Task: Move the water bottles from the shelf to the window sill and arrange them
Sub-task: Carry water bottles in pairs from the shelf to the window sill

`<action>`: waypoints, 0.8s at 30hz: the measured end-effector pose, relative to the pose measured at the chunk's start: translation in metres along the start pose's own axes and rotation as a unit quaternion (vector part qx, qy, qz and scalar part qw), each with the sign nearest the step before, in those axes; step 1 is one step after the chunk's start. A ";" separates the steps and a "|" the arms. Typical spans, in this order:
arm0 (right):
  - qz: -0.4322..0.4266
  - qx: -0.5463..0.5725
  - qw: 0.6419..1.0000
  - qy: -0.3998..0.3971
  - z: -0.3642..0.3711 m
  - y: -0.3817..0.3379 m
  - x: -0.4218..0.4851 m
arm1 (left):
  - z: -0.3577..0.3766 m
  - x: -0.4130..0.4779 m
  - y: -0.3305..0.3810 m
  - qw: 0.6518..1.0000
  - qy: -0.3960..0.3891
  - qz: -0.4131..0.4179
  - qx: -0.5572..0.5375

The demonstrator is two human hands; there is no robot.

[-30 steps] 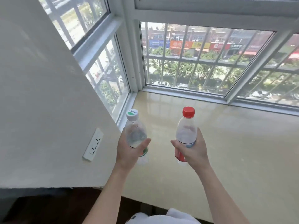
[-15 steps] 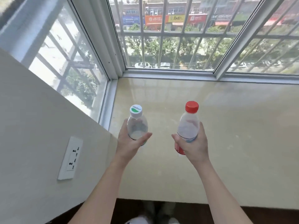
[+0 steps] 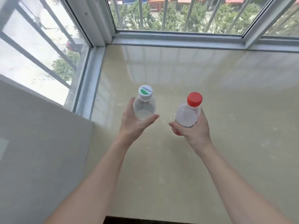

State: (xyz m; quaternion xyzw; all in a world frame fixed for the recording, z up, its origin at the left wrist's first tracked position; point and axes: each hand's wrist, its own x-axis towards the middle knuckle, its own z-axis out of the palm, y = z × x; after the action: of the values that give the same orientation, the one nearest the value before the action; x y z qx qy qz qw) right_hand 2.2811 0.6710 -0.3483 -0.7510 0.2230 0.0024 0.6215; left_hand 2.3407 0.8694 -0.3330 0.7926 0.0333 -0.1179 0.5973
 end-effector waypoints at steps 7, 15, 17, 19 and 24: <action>-0.055 -0.037 0.996 0.058 0.020 0.027 0.016 | 0.002 0.012 -0.039 0.999 0.018 0.023 0.018; -0.041 -0.040 0.996 0.064 0.022 0.063 0.024 | 0.000 0.008 -0.065 0.998 0.016 0.041 0.036; -0.018 -0.045 0.998 0.037 0.019 0.072 0.024 | -0.002 0.007 -0.074 0.999 0.003 0.025 0.036; 0.013 -0.048 0.998 0.029 0.019 0.079 0.022 | -0.003 0.006 -0.082 0.999 -0.005 0.020 0.044; 0.046 -0.074 0.995 0.053 0.026 0.078 0.019 | -0.003 0.011 -0.091 0.998 -0.012 0.026 0.062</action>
State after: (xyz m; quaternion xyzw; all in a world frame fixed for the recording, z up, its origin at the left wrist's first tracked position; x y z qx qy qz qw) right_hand 2.2791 0.6788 -0.4324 -0.7832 0.2887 0.0078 0.5506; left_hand 2.3340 0.8971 -0.4203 0.8274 -0.0019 -0.1137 0.5500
